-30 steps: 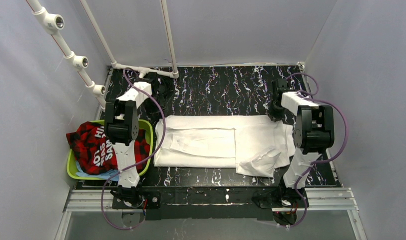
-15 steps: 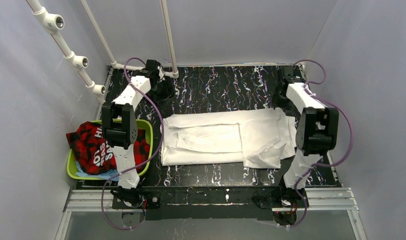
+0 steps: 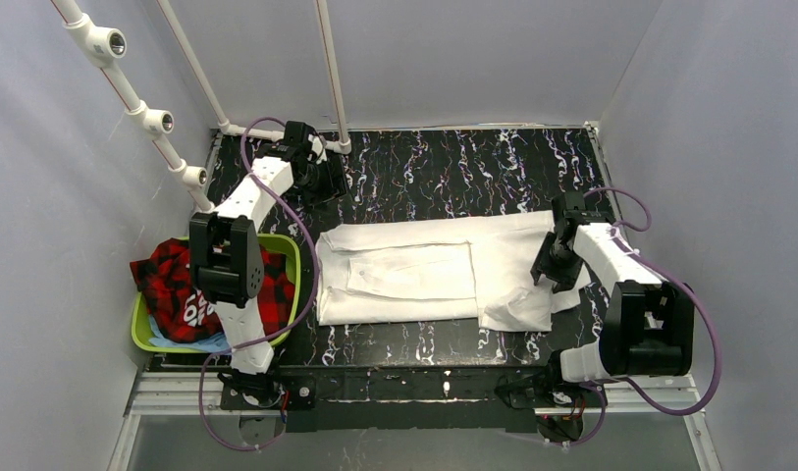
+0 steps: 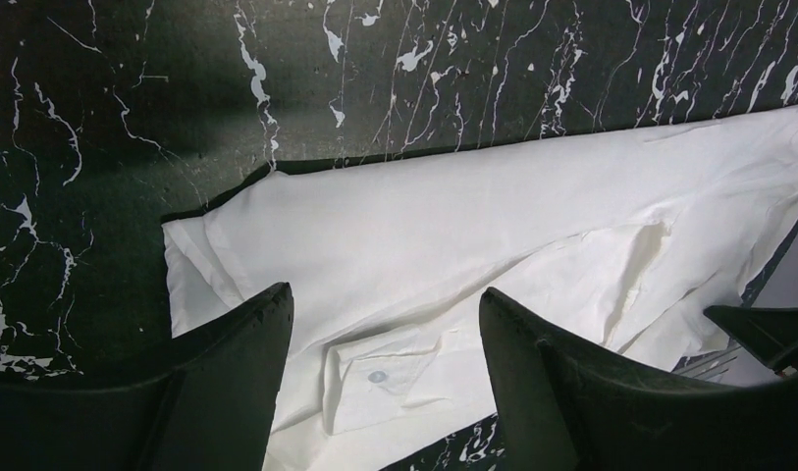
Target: Set up the pet bed
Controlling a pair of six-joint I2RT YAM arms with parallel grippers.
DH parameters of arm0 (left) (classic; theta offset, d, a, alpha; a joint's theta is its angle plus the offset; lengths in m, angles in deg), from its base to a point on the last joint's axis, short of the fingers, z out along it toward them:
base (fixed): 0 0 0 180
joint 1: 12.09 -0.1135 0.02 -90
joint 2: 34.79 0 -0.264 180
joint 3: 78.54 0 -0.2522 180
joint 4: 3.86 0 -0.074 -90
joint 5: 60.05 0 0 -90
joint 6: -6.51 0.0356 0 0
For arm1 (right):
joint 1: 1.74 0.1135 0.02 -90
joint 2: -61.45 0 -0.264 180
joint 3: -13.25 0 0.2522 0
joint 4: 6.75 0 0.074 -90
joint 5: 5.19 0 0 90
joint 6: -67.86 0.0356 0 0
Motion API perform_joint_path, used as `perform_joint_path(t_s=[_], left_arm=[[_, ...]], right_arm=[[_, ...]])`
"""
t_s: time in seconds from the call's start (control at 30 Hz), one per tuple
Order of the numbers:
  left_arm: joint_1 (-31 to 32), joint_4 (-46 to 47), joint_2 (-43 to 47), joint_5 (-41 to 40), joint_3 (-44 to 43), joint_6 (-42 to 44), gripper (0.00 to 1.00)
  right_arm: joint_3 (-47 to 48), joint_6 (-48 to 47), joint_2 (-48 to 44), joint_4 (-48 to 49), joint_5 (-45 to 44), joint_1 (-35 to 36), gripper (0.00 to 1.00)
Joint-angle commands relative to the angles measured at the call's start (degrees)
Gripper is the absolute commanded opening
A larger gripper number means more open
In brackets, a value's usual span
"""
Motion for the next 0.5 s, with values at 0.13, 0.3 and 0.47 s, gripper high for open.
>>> perform_joint_path(t_s=[0.13,0.3,0.47], left_arm=[[-0.04,0.45,7.48,0.80,4.76,-1.39,0.68],[-0.04,0.47,9.34,1.19,5.19,-1.50,0.68],[-0.04,-0.29,10.16,1.84,2.79,-1.50,0.69]], right_arm=[[-0.63,0.78,1.30,7.29,0.46,-0.09,0.22],[5.17,0.41,0.24,6.57,3.02,0.03,0.01],[9.21,-0.82,-6.71,13.44,14.89,0.09,0.01]])
